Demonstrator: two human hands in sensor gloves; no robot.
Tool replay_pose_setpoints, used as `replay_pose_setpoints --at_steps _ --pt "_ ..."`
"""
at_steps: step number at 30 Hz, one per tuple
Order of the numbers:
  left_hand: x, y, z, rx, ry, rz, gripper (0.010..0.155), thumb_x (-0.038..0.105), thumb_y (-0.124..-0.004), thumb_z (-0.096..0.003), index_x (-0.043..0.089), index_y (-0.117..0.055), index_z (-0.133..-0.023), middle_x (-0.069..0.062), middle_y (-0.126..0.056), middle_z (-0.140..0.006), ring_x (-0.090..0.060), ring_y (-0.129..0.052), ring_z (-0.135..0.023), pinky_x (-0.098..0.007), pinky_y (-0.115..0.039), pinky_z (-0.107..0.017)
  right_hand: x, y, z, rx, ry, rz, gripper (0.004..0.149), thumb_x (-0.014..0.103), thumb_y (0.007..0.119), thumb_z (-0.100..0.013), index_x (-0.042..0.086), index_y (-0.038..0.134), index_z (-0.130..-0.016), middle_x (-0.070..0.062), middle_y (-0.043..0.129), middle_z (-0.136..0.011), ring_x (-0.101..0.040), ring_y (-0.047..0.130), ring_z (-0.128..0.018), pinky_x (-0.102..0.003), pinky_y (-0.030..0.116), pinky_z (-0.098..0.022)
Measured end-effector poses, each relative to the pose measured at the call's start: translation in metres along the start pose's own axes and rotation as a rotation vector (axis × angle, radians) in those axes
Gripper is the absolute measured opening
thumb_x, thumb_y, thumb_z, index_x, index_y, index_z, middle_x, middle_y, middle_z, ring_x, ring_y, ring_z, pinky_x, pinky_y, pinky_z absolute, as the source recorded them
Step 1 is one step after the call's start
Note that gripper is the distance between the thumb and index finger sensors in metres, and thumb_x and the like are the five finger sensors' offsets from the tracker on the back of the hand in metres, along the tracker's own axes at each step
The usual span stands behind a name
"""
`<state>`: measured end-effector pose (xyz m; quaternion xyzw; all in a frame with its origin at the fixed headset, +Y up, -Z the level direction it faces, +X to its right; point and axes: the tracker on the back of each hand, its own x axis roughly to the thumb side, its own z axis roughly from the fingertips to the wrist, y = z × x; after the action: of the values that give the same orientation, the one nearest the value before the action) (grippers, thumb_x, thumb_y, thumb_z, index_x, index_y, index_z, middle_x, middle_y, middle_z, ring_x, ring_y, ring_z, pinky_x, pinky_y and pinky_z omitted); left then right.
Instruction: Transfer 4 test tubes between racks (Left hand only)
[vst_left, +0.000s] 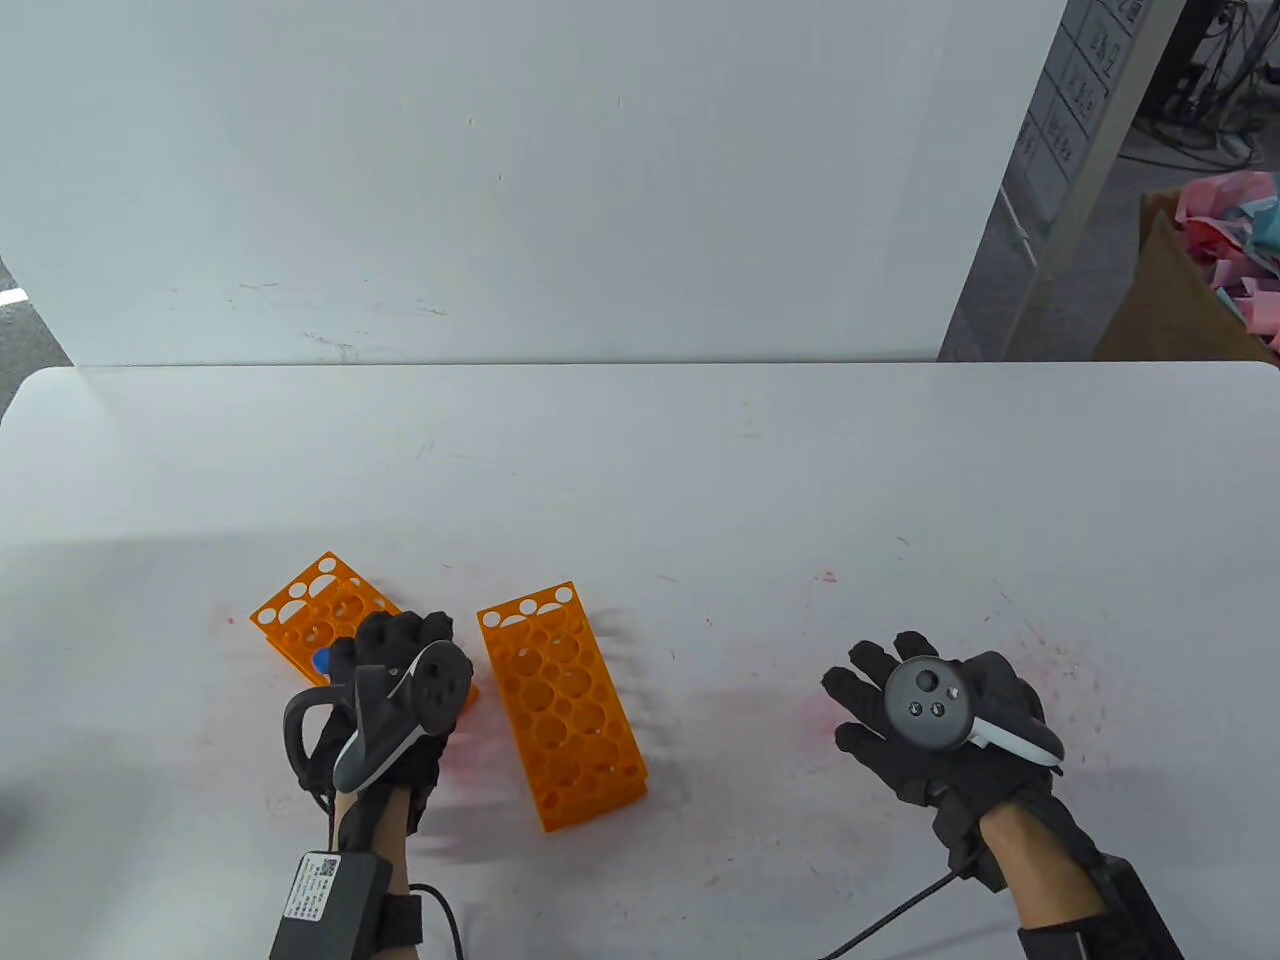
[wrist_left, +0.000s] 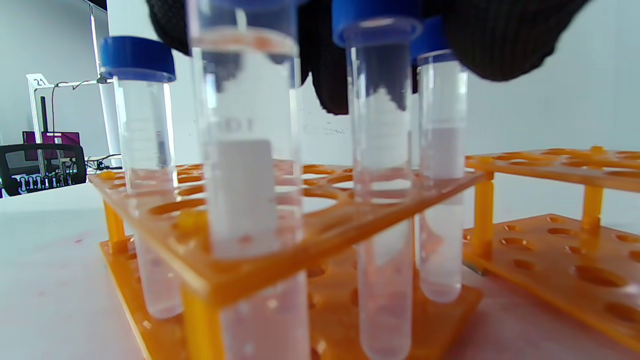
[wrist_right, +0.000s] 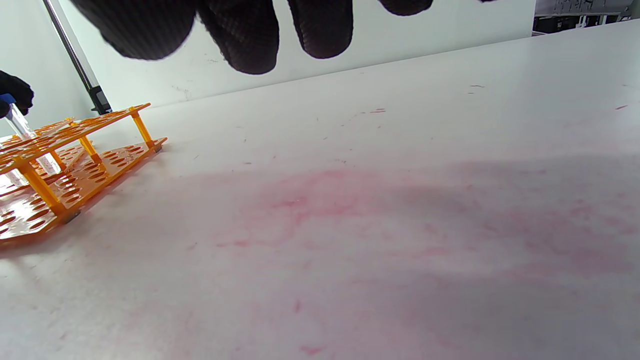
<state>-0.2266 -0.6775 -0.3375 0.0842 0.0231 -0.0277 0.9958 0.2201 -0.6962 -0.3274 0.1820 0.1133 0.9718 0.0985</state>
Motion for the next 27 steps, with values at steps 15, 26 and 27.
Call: replay_pose_setpoints --at_steps 15,26,27 --pt "-0.002 0.012 0.001 -0.033 -0.069 0.048 0.071 0.059 -0.07 -0.0466 0.034 -0.05 -0.11 -0.004 -0.058 -0.119 -0.039 -0.056 -0.111 -0.067 -0.056 -0.074 -0.006 -0.008 0.004 -0.079 0.032 0.009 0.062 0.053 0.058 -0.054 0.028 0.045 -0.11 -0.013 0.035 -0.12 -0.054 0.024 -0.102 -0.077 0.033 -0.066" --pt "-0.01 0.025 0.007 -0.024 -0.087 -0.01 0.071 0.06 -0.069 -0.0468 0.033 -0.05 -0.11 -0.004 -0.056 -0.12 -0.039 -0.054 -0.112 -0.067 -0.056 -0.074 -0.011 -0.015 0.01 -0.158 0.064 -0.023 0.062 0.052 0.058 -0.054 0.028 0.044 -0.109 -0.013 0.035 -0.12 -0.054 0.023 -0.102 -0.077 0.032 -0.066" --pt "-0.012 0.026 0.009 -0.017 -0.085 -0.015 0.071 0.06 -0.069 -0.0468 0.033 -0.049 -0.11 -0.004 -0.055 -0.12 -0.039 -0.054 -0.112 -0.067 -0.056 -0.074 -0.011 -0.015 0.011 -0.167 0.065 -0.019 0.063 0.053 0.058 -0.054 0.028 0.044 -0.109 -0.013 0.034 -0.12 -0.054 0.023 -0.102 -0.077 0.032 -0.066"
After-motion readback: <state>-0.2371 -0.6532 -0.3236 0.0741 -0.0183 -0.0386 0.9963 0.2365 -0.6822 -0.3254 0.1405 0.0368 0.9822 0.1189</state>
